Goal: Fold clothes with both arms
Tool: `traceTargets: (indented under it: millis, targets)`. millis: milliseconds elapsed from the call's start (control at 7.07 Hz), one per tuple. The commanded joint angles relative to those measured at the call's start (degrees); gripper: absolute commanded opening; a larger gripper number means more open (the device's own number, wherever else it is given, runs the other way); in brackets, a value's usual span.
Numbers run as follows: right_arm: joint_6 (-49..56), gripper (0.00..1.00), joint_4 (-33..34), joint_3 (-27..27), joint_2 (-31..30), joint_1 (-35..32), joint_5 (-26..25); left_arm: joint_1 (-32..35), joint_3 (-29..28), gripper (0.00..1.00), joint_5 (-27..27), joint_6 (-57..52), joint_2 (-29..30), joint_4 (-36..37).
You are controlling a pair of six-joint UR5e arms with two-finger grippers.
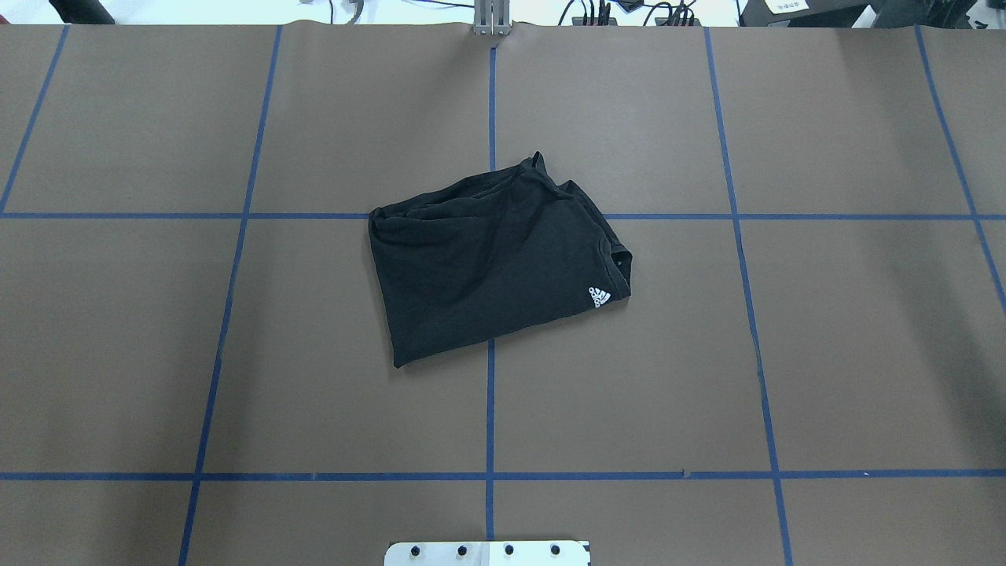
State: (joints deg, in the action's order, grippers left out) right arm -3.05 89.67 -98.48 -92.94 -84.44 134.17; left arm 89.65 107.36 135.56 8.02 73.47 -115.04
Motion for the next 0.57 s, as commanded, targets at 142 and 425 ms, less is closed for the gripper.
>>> traceTargets:
  millis: [142,425]
  targets:
    - [-0.37,1.0,0.42,-1.01,-0.14,-0.03,-0.67,0.0,-0.39,1.0,-0.03,-0.02,-0.16,0.52]
    - [-0.37,1.0,0.68,-1.02,-0.23,-0.03,-2.33,0.0,-0.13,1.0,0.06,0.06,-0.16,0.6]
